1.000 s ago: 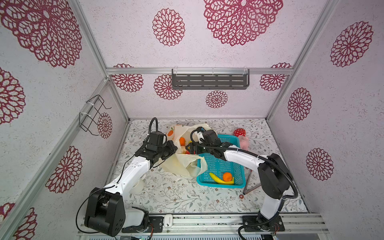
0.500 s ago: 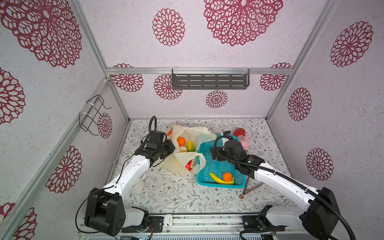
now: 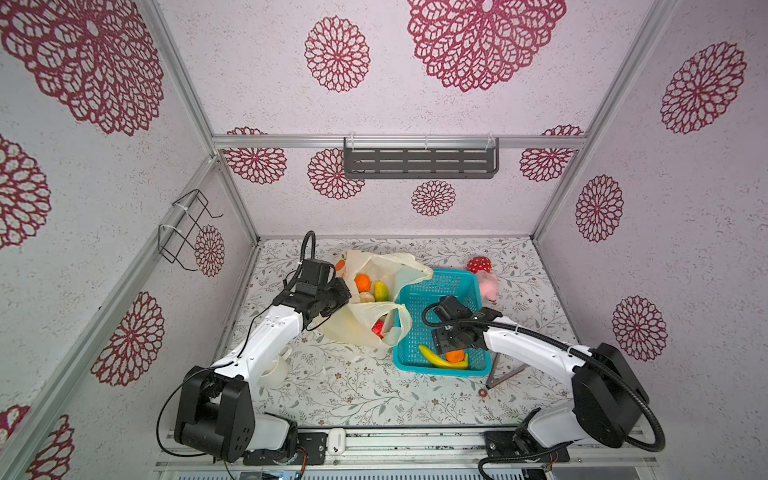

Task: Place the fruits into the plastic bag
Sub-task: 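Lower the right gripper into the basket and grasp the orange persimmon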

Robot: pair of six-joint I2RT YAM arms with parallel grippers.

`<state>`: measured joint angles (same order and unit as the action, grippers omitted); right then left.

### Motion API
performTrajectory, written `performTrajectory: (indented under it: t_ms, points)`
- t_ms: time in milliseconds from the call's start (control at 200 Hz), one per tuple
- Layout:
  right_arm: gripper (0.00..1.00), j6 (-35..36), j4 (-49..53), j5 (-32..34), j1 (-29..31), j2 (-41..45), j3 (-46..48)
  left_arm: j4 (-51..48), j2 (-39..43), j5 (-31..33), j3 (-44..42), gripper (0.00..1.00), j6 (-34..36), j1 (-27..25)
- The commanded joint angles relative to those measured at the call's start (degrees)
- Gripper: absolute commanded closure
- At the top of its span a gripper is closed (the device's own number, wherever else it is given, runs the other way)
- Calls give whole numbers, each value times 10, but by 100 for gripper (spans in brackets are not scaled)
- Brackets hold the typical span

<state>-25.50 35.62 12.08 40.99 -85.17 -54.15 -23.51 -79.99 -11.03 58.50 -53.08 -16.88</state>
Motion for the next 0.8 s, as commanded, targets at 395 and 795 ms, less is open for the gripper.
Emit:
performTrajectory:
  t_ms: [395, 795]
  points:
    - [55, -26, 12, -23, -12, -24, 7, 0, 24, 15, -7, 100, 7, -2]
    - [59, 8, -139, -42, -4, 58, -86, 15, 22, 8, -17, 100, -3, -2]
